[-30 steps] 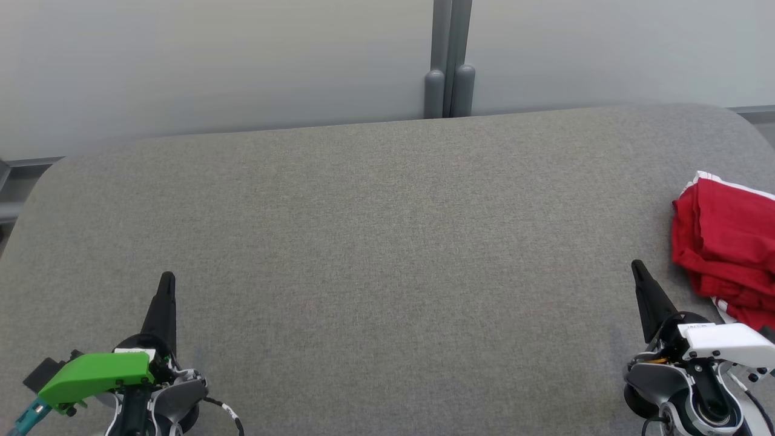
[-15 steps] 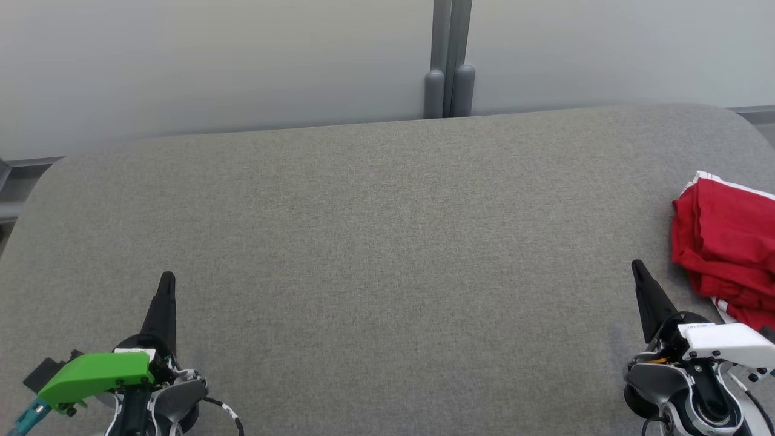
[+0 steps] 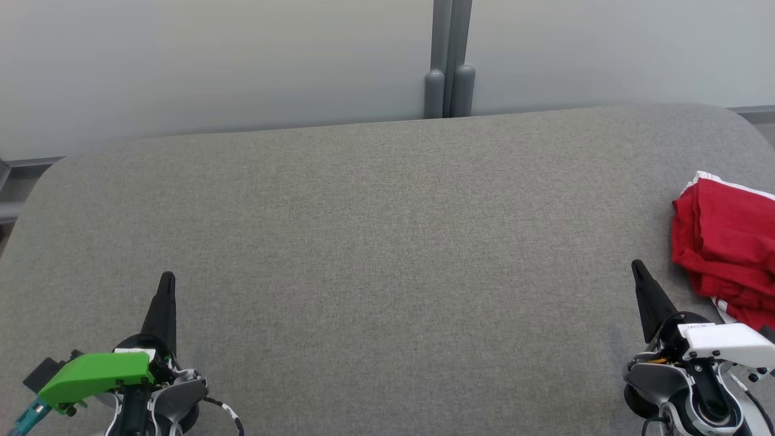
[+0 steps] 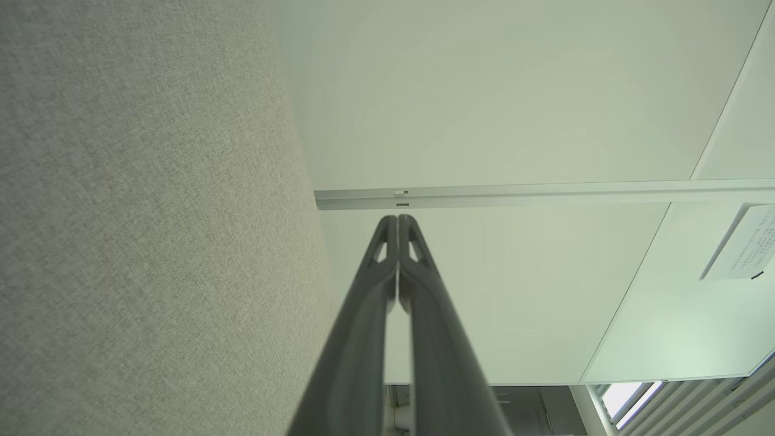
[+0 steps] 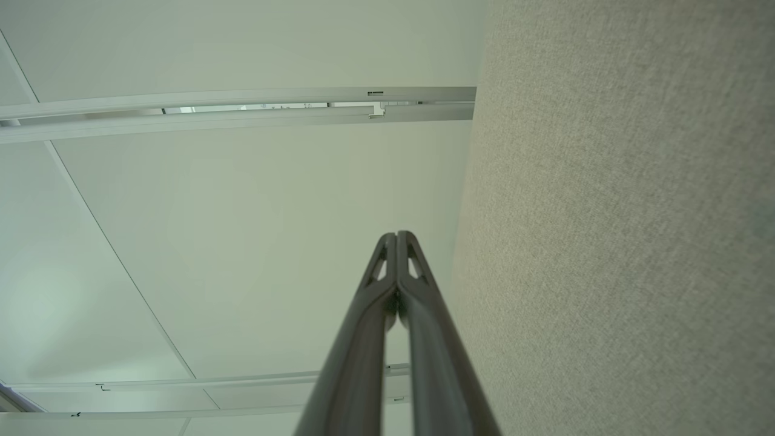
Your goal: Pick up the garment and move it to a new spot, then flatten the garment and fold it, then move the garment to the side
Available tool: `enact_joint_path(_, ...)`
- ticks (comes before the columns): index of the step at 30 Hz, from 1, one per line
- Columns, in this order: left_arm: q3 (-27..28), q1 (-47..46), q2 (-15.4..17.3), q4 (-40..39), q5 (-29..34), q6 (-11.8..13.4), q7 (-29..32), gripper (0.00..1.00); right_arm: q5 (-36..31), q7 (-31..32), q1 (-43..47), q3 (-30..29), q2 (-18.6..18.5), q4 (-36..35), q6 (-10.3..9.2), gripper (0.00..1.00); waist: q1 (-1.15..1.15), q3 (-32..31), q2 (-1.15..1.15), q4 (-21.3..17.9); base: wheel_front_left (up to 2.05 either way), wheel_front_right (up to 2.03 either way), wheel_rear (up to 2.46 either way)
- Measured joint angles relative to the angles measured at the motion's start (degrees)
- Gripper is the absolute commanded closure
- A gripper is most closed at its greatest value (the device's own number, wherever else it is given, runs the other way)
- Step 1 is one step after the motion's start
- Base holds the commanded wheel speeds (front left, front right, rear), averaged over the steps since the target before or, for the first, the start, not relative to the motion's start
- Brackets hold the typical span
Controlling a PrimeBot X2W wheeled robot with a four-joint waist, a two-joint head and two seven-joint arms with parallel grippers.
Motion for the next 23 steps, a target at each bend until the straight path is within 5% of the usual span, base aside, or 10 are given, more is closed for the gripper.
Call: enact_joint_path(23, 0.00, 0.00, 0.00, 0.00, 0.00, 0.00, 0.00, 1.00, 0.00, 0.00, 0.00, 0.00, 0.00, 0.00, 0.00, 1.00, 0.00, 0.00, 0.00, 0.00, 0.00, 0.00, 0.00)
